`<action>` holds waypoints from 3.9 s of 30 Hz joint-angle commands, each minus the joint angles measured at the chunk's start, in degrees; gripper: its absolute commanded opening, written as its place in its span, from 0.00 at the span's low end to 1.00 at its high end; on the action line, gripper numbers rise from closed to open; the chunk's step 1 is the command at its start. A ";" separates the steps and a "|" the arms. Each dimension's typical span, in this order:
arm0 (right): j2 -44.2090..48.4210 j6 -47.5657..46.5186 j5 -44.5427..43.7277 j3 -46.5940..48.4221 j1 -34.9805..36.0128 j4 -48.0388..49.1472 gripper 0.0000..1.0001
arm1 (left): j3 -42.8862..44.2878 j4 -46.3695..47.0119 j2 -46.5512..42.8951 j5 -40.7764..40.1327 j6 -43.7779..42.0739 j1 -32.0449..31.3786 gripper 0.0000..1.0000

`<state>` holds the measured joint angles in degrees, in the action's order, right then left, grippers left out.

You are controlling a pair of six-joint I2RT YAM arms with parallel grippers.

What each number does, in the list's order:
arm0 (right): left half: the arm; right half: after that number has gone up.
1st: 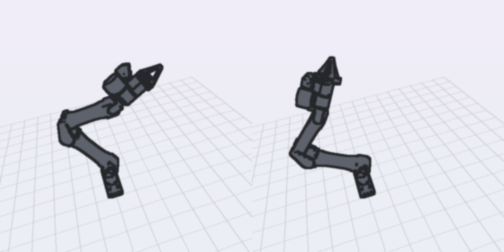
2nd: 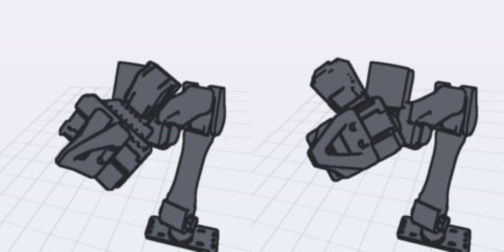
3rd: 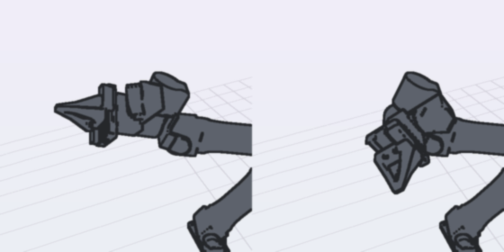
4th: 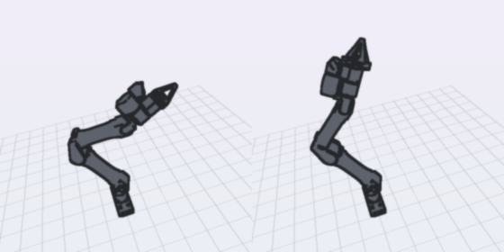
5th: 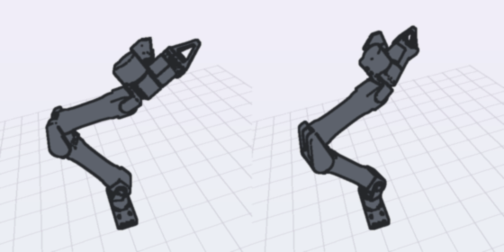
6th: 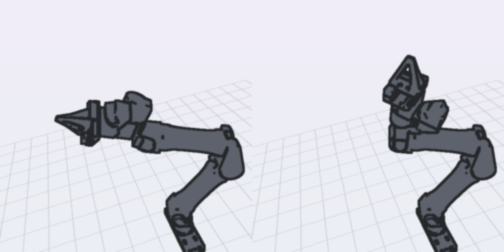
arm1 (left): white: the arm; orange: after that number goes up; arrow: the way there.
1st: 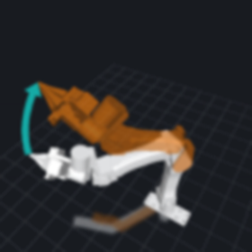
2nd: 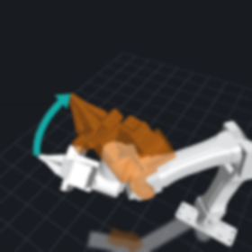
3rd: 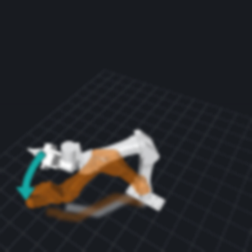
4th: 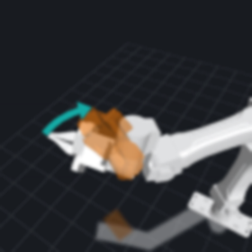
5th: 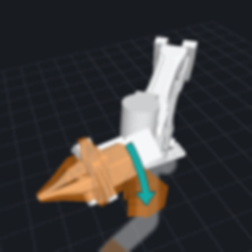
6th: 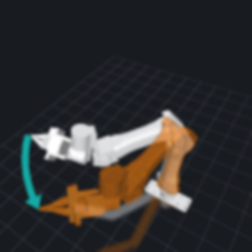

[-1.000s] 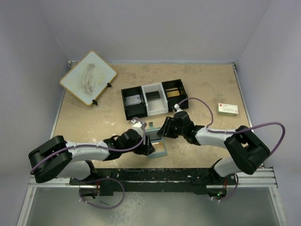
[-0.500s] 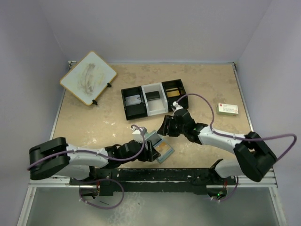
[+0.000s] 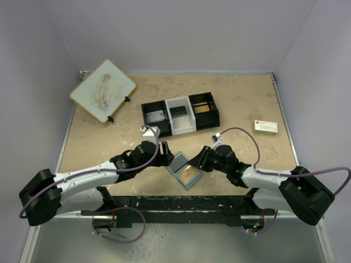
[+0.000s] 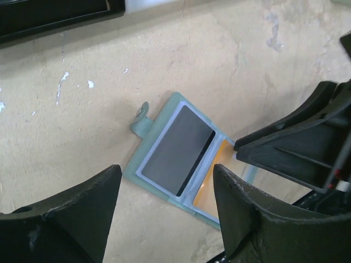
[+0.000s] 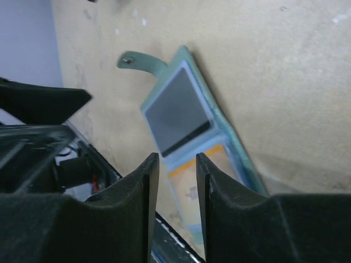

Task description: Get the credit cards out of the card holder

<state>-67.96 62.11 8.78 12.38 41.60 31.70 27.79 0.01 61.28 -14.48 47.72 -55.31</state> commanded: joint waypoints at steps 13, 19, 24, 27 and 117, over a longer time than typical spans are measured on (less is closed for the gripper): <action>-7.38 15.38 -6.29 -2.69 4.84 18.08 0.24 | 19.21 -9.10 19.91 6.11 -12.49 2.92 0.45; -13.48 15.92 -8.02 -2.53 5.07 19.16 0.26 | 21.61 -10.67 24.80 7.06 -13.00 3.10 0.40; -16.29 16.07 -9.68 -2.56 5.07 19.62 0.31 | 20.91 -10.46 28.69 7.18 -14.80 3.10 0.31; -19.29 16.81 -8.72 -2.72 5.07 21.57 0.31 | 19.46 -10.55 30.29 4.64 -14.24 3.10 0.26; 5.53 25.35 -17.17 -9.51 10.95 6.36 0.32 | 13.00 -2.71 24.57 5.03 -9.02 -2.24 0.29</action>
<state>-64.14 86.24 -4.75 3.62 52.49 38.00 40.40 -1.87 87.29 -4.45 38.52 -57.58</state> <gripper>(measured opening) 0.312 0.297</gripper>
